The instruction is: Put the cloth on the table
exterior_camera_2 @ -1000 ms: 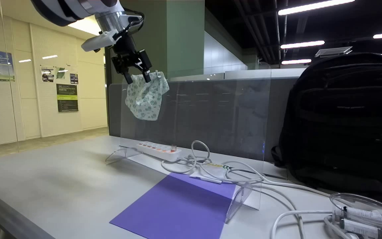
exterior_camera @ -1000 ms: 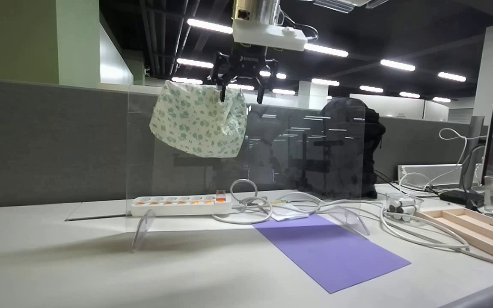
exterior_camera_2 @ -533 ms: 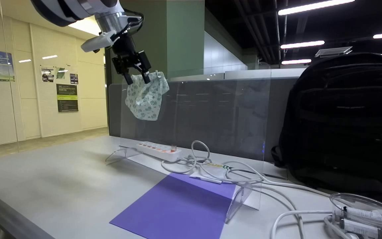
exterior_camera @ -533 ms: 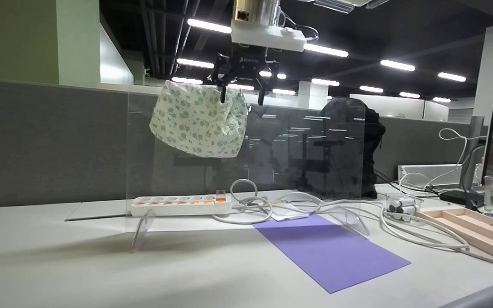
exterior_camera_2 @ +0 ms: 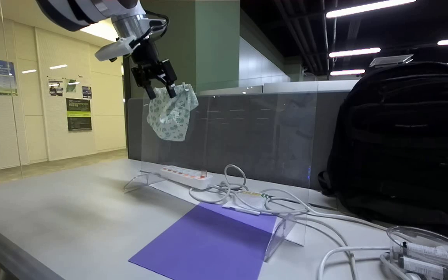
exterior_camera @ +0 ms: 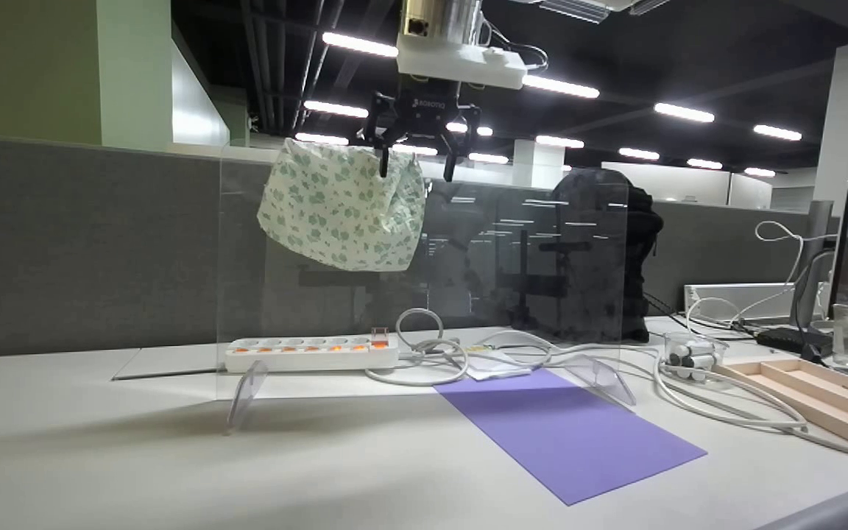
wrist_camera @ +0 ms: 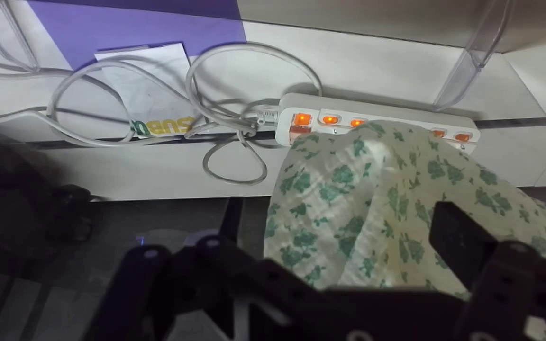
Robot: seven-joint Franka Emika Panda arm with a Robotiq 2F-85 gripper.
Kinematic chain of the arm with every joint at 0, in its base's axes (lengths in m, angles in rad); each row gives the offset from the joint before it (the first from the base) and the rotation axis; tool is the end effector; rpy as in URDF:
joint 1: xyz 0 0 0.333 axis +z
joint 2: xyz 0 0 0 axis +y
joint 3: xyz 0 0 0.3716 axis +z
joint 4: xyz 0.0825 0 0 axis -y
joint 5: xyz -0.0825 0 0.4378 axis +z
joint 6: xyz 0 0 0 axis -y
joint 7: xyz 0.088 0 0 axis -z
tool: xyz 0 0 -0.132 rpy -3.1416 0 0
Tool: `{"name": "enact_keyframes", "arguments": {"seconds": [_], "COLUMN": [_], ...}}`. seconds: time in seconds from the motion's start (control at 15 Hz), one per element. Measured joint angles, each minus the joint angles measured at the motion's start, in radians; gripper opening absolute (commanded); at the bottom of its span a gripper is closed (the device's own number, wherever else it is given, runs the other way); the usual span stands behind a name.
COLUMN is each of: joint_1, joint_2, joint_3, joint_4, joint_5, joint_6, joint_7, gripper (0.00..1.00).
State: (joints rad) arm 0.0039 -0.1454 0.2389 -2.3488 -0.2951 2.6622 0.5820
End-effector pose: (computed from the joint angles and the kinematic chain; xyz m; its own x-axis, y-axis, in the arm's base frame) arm 0.5487 0.1433 0.4378 0.8727 -0.0889 0.4801 -0.1030 -0.9947 0.0032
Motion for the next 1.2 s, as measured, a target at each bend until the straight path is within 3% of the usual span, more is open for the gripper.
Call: {"name": "enact_keyframes", "arguments": {"seconds": [0.27, 0.67, 0.87, 0.93, 1.0, 1.2], "joint_1": [-0.002, -0.048, -0.054, -0.054, -0.054, -0.054], "joint_2": [0.001, 0.034, 0.077, 0.094, 0.112, 0.164], "joint_3": [-0.001, 0.021, 0.029, 0.030, 0.030, 0.029], "joint_4": [-0.001, 0.019, 0.046, 0.056, 0.066, 0.097], "joint_5": [-0.026, -0.258, -0.318, -0.324, -0.327, -0.328], "joint_6": [0.013, 0.115, 0.156, 0.170, 0.183, 0.219], "joint_7": [0.010, 0.199, 0.260, 0.265, 0.268, 0.272], "gripper": [1.00, 1.00, 1.00, 0.75, 0.74, 0.53]}}
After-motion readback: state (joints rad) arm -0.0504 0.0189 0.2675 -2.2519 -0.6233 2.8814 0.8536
